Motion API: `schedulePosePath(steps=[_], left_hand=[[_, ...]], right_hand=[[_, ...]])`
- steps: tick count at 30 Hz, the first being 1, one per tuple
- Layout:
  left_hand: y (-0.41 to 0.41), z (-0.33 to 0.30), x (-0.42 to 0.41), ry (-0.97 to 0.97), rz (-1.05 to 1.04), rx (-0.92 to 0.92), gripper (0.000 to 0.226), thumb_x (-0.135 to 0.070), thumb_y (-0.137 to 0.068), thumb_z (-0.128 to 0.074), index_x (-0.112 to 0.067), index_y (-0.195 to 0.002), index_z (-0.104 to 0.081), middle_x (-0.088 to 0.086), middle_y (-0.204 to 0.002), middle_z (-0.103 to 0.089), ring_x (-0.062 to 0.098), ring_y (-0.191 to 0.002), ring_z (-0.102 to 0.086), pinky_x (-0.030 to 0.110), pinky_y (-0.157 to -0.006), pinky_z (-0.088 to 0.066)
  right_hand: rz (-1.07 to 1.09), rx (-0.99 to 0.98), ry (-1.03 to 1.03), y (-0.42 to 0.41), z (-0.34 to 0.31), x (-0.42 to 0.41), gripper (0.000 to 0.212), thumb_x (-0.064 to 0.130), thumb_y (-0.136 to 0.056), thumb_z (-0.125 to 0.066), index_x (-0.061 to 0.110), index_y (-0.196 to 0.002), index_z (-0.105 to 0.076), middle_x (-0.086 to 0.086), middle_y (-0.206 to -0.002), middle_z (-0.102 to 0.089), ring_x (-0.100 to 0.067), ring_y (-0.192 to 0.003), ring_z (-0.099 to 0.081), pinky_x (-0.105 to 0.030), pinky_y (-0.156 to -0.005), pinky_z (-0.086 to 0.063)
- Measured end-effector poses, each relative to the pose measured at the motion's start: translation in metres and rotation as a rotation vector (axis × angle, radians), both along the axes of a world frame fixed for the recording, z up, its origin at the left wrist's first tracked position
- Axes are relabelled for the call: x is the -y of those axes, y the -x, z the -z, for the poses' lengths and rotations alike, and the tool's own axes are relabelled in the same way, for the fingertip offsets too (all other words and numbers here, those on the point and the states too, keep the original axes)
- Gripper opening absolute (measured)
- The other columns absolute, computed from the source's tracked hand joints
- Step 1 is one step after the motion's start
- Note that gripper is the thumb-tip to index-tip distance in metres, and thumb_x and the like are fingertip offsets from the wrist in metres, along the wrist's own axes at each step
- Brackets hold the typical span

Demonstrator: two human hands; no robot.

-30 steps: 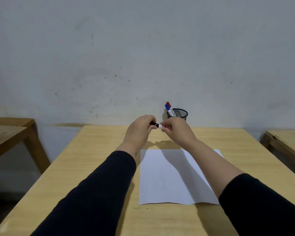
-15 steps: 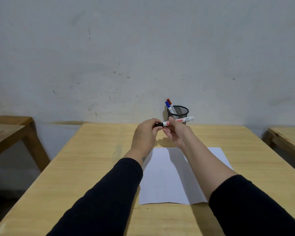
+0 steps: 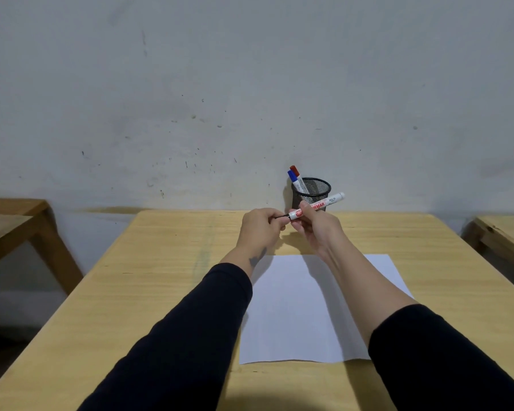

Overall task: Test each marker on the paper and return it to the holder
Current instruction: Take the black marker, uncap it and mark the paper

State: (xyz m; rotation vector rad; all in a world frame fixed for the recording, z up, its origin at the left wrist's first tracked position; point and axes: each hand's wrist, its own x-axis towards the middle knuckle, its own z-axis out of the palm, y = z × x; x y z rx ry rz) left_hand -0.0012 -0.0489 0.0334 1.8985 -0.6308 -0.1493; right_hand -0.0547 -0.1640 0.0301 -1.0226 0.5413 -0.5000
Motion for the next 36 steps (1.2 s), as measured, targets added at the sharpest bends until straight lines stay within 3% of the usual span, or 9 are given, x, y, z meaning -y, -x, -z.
schedulePosePath(steps=[4, 8, 11, 14, 20, 24, 29, 32, 36], left_hand=[[-0.009, 0.01, -0.007, -0.084, 0.037, -0.151, 0.017, -0.013, -0.09, -0.062, 0.001, -0.092, -0.072, 0.0, -0.066, -0.06, 0.0, -0.047, -0.057, 0.009, -0.044, -0.043], [-0.025, 0.025, -0.012, -0.328, -0.002, 0.064, 0.014, -0.015, -0.083, -0.066, -0.01, -0.093, -0.074, 0.004, -0.088, -0.069, 0.018, -0.082, -0.064, 0.029, -0.071, -0.055], [-0.03, 0.023, -0.003, -0.528, 0.008, 0.191, 0.017, -0.014, -0.082, -0.063, -0.012, -0.094, -0.074, 0.005, -0.093, -0.07, 0.023, -0.086, -0.063, 0.031, -0.072, -0.055], [-0.033, 0.018, 0.006, -0.703, 0.066, 0.232, 0.017, -0.011, -0.08, -0.062, -0.012, -0.093, -0.074, 0.007, -0.097, -0.07, 0.024, -0.088, -0.064, 0.029, -0.069, -0.053], [-0.037, 0.023, 0.002, -0.739, 0.099, 0.243, 0.033, -0.025, -0.082, -0.061, -0.013, -0.112, -0.067, 0.006, -0.105, -0.068, 0.025, -0.096, -0.063, 0.033, -0.077, -0.054], [-0.034, 0.038, -0.024, -0.705, 0.028, 0.368, 0.059, -0.05, -0.09, -0.049, -0.016, -0.138, -0.047, 0.005, -0.128, -0.054, 0.025, -0.121, -0.049, 0.038, -0.096, -0.045], [-0.024, 0.064, -0.071, -0.768, 0.033, 0.435, 0.079, -0.064, -0.089, -0.036, -0.015, -0.15, -0.025, 0.0, -0.157, -0.027, 0.017, -0.146, -0.021, 0.04, -0.119, -0.018], [-0.023, 0.068, -0.082, -0.855, 0.081, 0.403, 0.089, -0.071, -0.086, -0.028, -0.015, -0.153, -0.011, -0.004, -0.163, -0.007, 0.012, -0.15, -0.002, 0.044, -0.121, -0.002], [-0.022, 0.07, -0.082, -0.837, 0.093, 0.394, 0.092, -0.073, -0.084, -0.027, -0.015, -0.153, -0.007, -0.004, -0.163, -0.002, 0.01, -0.15, 0.002, 0.044, -0.121, 0.001]], right_hand=[[0.097, 0.013, 0.012, 0.007, 0.005, 0.022, 0.016, 0.016, -0.093, -0.058, 0.003, -0.087, -0.063, -0.008, -0.081, -0.065, -0.009, -0.057, -0.062, -0.014, -0.051, -0.053], [0.04, -0.06, 0.166, 0.012, 0.007, 0.037, 0.015, 0.02, -0.092, -0.06, 0.007, -0.085, -0.064, -0.008, -0.086, -0.069, -0.012, -0.072, -0.065, -0.016, -0.063, -0.056], [-0.013, -0.065, 0.217, 0.008, 0.008, 0.031, 0.016, 0.022, -0.092, -0.06, 0.008, -0.084, -0.064, -0.007, -0.084, -0.069, -0.014, -0.075, -0.065, -0.021, -0.071, -0.055], [-0.021, -0.062, 0.244, 0.005, 0.009, 0.029, 0.018, 0.024, -0.091, -0.061, 0.01, -0.08, -0.064, -0.009, -0.083, -0.067, -0.015, -0.069, -0.06, -0.022, -0.067, -0.051], [-0.023, -0.08, 0.252, 0.0, 0.014, 0.017, 0.021, 0.027, -0.084, -0.07, 0.008, -0.078, -0.065, -0.014, -0.078, -0.067, -0.016, -0.058, -0.059, -0.027, -0.063, -0.05], [-0.002, -0.033, 0.183, -0.004, 0.013, -0.004, 0.02, 0.022, -0.081, -0.074, 0.005, -0.082, -0.065, -0.008, -0.073, -0.067, -0.011, -0.051, -0.061, -0.022, -0.055, -0.058], [-0.035, -0.024, 0.241, -0.01, 0.021, -0.041, 0.025, 0.029, -0.088, -0.065, 0.011, -0.074, -0.057, -0.005, -0.056, -0.054, -0.011, -0.038, -0.052, -0.02, -0.037, -0.044], [-0.105, 0.013, 0.222, -0.017, 0.026, -0.057, 0.027, 0.032, -0.096, -0.052, 0.01, -0.083, -0.062, -0.01, -0.066, -0.061, -0.013, -0.039, -0.055, -0.024, -0.037, -0.046], [-0.143, 0.042, 0.183, -0.022, 0.037, -0.068, 0.023, 0.025, -0.091, -0.061, 0.006, -0.08, -0.066, -0.014, -0.067, -0.06, -0.02, -0.047, -0.052, -0.023, -0.037, -0.044]])
